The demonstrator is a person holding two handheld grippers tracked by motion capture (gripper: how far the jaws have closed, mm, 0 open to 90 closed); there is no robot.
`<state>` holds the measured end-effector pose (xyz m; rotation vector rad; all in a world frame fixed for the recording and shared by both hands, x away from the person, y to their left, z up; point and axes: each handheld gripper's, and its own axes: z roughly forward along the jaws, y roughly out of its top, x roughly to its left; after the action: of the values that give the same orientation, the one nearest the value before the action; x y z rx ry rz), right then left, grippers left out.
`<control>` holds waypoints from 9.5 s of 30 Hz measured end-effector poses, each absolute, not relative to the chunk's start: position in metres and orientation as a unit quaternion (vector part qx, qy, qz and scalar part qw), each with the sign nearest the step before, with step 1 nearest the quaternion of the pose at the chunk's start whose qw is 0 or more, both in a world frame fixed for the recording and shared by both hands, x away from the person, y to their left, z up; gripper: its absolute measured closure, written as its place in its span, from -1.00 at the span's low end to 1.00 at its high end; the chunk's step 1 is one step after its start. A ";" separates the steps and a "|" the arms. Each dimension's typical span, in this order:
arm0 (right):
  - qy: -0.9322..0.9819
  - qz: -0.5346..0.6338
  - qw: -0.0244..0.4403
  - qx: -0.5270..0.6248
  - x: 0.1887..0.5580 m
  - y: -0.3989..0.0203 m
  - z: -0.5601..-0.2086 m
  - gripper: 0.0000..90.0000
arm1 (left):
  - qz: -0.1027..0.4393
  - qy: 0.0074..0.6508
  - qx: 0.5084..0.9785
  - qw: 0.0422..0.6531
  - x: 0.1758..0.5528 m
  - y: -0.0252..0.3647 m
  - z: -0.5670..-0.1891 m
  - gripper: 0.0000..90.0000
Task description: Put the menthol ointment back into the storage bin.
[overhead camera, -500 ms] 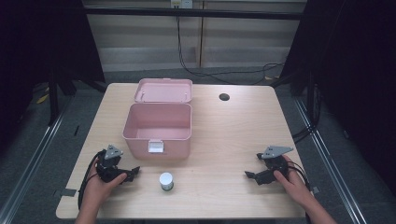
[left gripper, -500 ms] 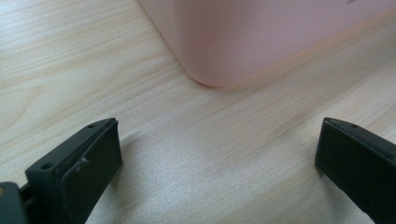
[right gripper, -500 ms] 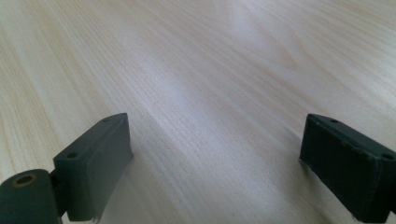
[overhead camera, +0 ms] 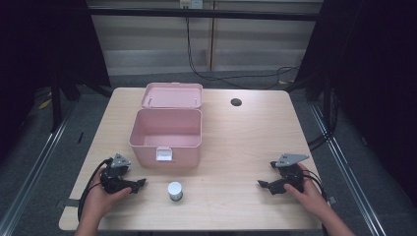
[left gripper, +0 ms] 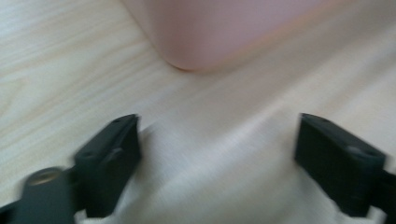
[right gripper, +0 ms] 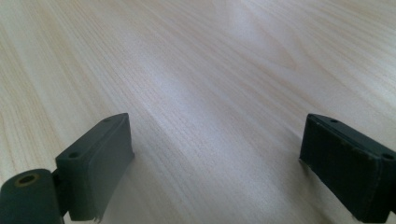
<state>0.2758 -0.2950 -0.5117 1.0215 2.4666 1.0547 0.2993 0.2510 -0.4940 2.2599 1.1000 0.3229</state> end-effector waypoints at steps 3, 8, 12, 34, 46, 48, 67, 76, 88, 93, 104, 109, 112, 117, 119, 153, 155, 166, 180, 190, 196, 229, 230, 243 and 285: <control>0.851 0.364 0.135 0.353 0.276 -0.295 -0.512 -0.81 | 0.115 0.419 0.852 0.292 0.297 0.248 -0.491 -0.64; 0.851 0.364 0.136 0.352 0.276 -0.295 -0.512 -0.81 | 0.093 0.405 0.870 0.267 0.296 0.242 -0.481 -0.63; 0.851 0.364 0.136 0.352 0.276 -0.295 -0.512 -0.81 | 0.062 0.383 0.890 0.239 0.296 0.235 -0.475 -0.62; 0.852 0.364 0.136 0.352 0.276 -0.295 -0.512 -0.81 | -0.022 0.276 0.948 0.155 0.286 0.164 -0.458 -0.55; 0.851 0.364 0.135 0.352 0.276 -0.295 -0.512 -0.81 | -0.031 0.253 0.957 0.137 0.284 0.146 -0.447 -0.48; 0.851 0.364 0.136 0.352 0.276 -0.295 -0.512 -0.81 | -0.030 0.252 0.958 0.136 0.285 0.143 -0.444 -0.47; 0.851 0.364 0.136 0.352 0.276 -0.295 -0.512 -0.81 | -0.039 0.232 0.965 0.114 0.290 0.113 -0.438 -0.34; 0.851 0.364 0.136 0.352 0.276 -0.295 -0.512 -0.81 | -0.040 0.229 0.966 0.111 0.291 0.101 -0.437 -0.18; 0.851 0.364 0.136 0.352 0.276 -0.295 -0.512 -0.81 | -0.033 0.227 0.969 0.093 0.295 0.094 -0.431 0.11; 0.852 0.364 0.136 0.352 0.276 -0.295 -0.512 -0.81 | -0.028 0.235 0.967 0.093 0.295 0.094 -0.428 0.11; 0.852 0.364 0.136 0.352 0.276 -0.295 -0.512 -0.81 | -0.037 0.244 0.964 0.096 0.296 0.098 -0.410 0.12; 0.852 0.364 0.136 0.352 0.276 -0.295 -0.512 -0.81 | -0.039 0.250 0.963 0.098 0.299 0.100 -0.398 0.12; 0.851 0.364 0.136 0.352 0.276 -0.295 -0.512 -0.81 | -0.043 0.253 0.962 0.090 0.302 0.101 -0.390 0.12; 0.851 0.364 0.136 0.353 0.276 -0.295 -0.512 -0.81 | -0.043 0.264 0.959 0.092 0.303 0.102 -0.381 0.12; 0.851 0.365 0.136 0.353 0.276 -0.295 -0.512 -0.81 | -0.042 0.266 0.958 0.095 0.305 0.103 -0.376 0.12; 0.851 0.365 0.136 0.352 0.276 -0.295 -0.512 -0.81 | -0.047 0.312 0.943 0.101 0.336 0.121 -0.317 0.12; 0.851 0.365 0.136 0.352 0.276 -0.295 -0.512 -0.81 | -0.045 0.318 0.942 0.099 0.339 0.121 -0.314 0.12; 0.851 0.365 0.136 0.352 0.276 -0.295 -0.512 -0.81 | -0.042 0.339 0.935 0.100 0.356 0.123 -0.295 0.12; 0.852 0.364 0.136 0.352 0.276 -0.295 -0.512 -0.81 | -0.031 0.362 0.924 0.115 0.379 0.117 -0.273 0.12; 0.852 0.364 0.136 0.352 0.276 -0.295 -0.512 -0.81 | -0.033 0.372 0.920 0.115 0.401 0.110 -0.280 0.12; 0.852 0.364 0.135 0.352 0.276 -0.295 -0.512 -0.81 | -0.028 0.377 0.918 0.117 0.412 0.108 -0.286 0.12; 0.852 0.364 0.136 0.352 0.276 -0.295 -0.512 -0.81 | -0.008 0.468 0.877 0.111 0.451 0.094 -0.338 0.12; 0.851 0.364 0.136 0.352 0.276 -0.295 -0.512 -0.81 | -0.011 0.471 0.876 0.107 0.453 0.093 -0.341 0.12; 0.852 0.364 0.136 0.352 0.276 -0.295 -0.512 -0.81 | -0.018 0.441 0.891 0.110 0.452 0.070 -0.354 0.12; 0.851 0.365 0.136 0.352 0.276 -0.295 -0.512 -0.81 | -0.009 0.231 0.969 0.084 0.448 0.035 -0.417 0.11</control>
<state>0.2760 -0.2949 -0.5118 1.0204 2.4647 1.0575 0.4481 0.0347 -0.4170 2.8911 0.6899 -0.0260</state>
